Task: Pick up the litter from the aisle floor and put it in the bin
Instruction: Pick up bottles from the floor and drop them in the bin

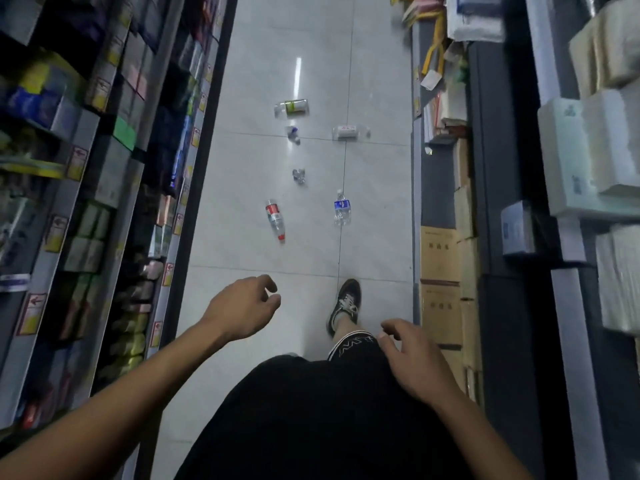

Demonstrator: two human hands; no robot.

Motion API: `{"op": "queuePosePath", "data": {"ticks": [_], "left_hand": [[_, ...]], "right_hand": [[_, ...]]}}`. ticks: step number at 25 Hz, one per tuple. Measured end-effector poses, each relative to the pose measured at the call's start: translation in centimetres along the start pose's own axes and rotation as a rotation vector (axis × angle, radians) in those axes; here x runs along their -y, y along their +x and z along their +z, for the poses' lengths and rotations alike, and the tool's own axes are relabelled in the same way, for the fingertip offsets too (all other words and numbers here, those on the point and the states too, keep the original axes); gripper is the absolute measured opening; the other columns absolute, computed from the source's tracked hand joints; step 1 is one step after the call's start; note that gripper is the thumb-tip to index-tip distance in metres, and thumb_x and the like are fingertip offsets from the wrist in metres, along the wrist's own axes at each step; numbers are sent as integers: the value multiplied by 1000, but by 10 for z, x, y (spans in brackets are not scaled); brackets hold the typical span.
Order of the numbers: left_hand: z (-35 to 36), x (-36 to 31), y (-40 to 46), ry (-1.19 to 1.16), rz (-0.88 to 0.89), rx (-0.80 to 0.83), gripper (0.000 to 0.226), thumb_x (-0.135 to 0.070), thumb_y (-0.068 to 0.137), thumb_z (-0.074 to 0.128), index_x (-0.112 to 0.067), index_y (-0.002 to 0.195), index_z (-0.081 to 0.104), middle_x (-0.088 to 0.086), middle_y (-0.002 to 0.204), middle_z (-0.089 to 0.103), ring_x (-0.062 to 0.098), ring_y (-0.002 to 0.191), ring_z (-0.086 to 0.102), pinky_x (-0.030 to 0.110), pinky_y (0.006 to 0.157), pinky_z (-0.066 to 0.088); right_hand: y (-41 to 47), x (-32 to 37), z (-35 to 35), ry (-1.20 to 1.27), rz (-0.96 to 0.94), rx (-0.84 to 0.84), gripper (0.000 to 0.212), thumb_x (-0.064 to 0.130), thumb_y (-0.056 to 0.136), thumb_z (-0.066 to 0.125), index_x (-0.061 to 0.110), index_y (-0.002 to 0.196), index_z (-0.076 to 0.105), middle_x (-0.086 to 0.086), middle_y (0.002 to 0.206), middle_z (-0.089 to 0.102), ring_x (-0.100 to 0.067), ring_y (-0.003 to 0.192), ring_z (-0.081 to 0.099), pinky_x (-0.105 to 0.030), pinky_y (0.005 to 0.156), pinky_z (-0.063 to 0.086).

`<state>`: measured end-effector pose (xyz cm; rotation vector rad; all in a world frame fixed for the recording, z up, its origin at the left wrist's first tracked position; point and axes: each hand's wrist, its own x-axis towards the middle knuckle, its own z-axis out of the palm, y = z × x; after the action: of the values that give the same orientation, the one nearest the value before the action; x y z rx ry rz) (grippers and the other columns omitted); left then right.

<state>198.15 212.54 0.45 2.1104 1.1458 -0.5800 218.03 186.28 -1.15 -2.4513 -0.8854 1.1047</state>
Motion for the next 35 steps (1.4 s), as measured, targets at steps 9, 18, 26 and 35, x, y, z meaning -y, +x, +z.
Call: {"op": "queuePosePath", "data": {"ticks": [9,18,26,35], "left_hand": [[-41,-50,66,-81,-168,6,32,-54,91,47,-34,110,63,-10,106,71,16,94,65,37,83,55],[-111,-53,188,-216,-225,73,35,-49,92,46,-32,118,62,-13,107,70,14,99,63,37,86,54],[-140,-69,373,-298,-228,43,21,-42,94,49,-33,107,64,-15,102,68,12,93,62,36,81,53],[88,-16,648,-802,-709,-202,14,-25,92,57,-24,83,68,-9,81,71,14,83,68,34,72,54]], "right_hand": [[192,62,-131,-119,-189,68,45,52,101,43,24,132,61,8,124,66,-14,114,58,-44,95,53],[321,127,-160,-158,-115,160,42,49,101,47,24,131,63,8,122,67,-13,112,60,-42,94,54],[444,117,-133,-125,24,275,33,46,99,49,28,121,66,7,112,68,-10,102,61,-41,88,55],[713,-20,112,-18,223,344,30,35,96,58,21,122,64,5,114,66,-13,103,63,-30,89,51]]}}
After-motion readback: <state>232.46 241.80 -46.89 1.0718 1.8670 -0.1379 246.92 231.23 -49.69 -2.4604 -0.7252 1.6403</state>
